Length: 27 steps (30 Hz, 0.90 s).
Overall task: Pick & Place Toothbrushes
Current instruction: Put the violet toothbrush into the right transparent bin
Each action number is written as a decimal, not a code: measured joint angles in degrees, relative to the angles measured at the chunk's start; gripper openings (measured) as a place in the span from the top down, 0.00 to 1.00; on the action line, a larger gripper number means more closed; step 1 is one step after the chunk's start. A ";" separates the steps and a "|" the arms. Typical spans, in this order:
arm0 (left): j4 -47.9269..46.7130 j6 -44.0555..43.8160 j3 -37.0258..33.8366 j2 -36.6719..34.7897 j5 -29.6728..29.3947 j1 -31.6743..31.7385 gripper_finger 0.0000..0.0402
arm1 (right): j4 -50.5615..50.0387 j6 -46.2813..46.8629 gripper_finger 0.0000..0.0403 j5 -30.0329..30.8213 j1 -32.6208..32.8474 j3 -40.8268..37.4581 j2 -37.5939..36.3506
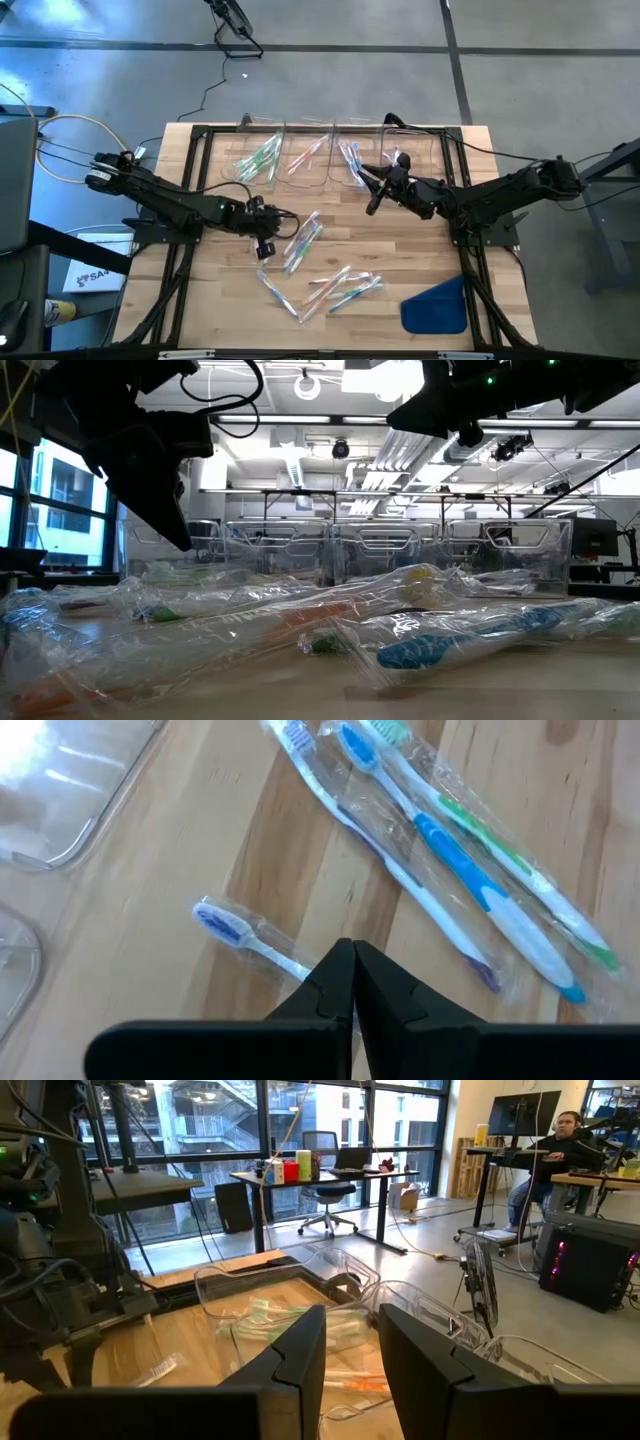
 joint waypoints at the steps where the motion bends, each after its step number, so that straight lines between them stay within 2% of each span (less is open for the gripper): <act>1: 0.02 0.00 0.00 0.00 0.00 0.00 0.99 | 0.00 0.00 0.78 0.00 0.00 0.00 0.00; 9: 0.02 -0.22 0.00 0.00 -0.02 0.00 0.99 | 0.00 0.02 0.78 0.00 -0.01 0.00 0.00; 16: 0.02 -5.85 0.00 0.00 -0.02 0.00 0.99 | 0.00 0.02 0.78 0.00 -0.02 0.00 0.00; 27: 0.04 -5.85 0.00 0.00 -0.02 0.00 0.99 | 0.00 0.02 0.78 0.00 -0.01 0.00 0.00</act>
